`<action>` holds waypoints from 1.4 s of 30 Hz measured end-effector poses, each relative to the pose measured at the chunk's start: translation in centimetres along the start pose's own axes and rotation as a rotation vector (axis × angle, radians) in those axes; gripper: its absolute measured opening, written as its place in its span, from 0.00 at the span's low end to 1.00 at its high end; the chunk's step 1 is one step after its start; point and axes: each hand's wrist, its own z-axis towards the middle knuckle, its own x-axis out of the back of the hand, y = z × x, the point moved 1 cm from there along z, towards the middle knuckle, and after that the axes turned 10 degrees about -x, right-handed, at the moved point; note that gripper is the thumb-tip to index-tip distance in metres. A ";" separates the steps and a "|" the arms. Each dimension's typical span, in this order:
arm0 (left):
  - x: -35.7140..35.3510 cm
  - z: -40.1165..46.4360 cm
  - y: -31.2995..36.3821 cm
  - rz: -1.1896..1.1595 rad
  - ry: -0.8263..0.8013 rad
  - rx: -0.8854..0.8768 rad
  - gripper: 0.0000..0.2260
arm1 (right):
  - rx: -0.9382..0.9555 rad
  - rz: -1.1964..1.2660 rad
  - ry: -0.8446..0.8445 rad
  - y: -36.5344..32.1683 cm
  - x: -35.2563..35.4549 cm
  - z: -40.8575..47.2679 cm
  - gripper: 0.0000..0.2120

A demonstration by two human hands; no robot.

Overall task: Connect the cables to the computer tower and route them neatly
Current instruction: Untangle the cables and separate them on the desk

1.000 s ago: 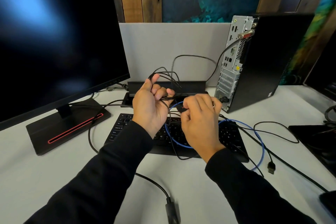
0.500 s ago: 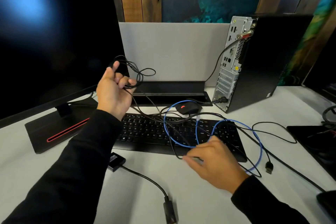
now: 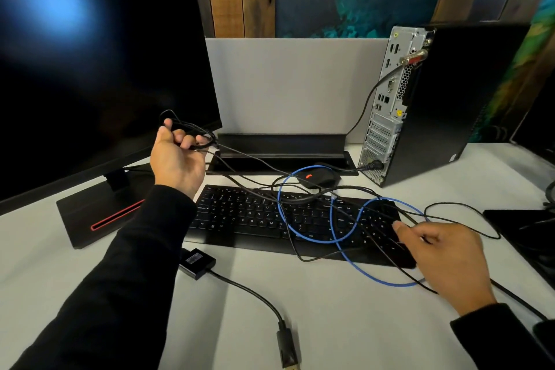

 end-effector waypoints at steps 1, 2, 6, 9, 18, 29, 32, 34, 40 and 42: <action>-0.2 -0.1 0.0 -0.003 -0.008 0.001 0.10 | -0.034 0.005 0.000 0.2 0.2 -0.1 0.22; -0.3 -0.2 0.0 -0.010 -0.020 0.001 0.11 | -0.056 0.009 -0.001 0.3 0.4 0.0 0.23; -0.7 -0.6 -0.3 0.047 -0.112 0.010 0.12 | -0.079 0.025 -0.010 -0.1 1.1 0.2 0.22; -1.2 -1.7 -1.3 0.187 -0.257 -0.005 0.12 | -0.150 0.355 -0.193 -1.3 1.2 0.3 0.15; -0.1 -2.9 -4.1 0.466 -0.437 0.039 0.15 | -0.088 1.614 -0.503 -5.9 5.7 2.6 0.09; 0.5 -3.2 -4.3 0.431 -0.456 0.284 0.16 | -0.305 1.474 -0.346 -6.2 1.7 5.0 0.16; -1.0 -5.2 -5.4 0.425 -0.604 0.321 0.14 | -0.233 1.381 -0.459 -8.3 -0.3 4.9 0.19; -1.7 -6.4 -5.8 0.431 -0.658 0.338 0.14 | -0.193 1.257 -0.443 -9.7 -1.6 5.2 0.16; -3.1 -8.3 -5.7 0.418 -0.602 0.364 0.20 | -0.199 -0.004 -0.009 -9.0 -3.1 7.8 0.09; -3.3 -8.5 -5.8 0.411 -0.583 0.375 0.21 | -0.252 -0.428 -0.051 -8.0 -3.2 8.1 0.18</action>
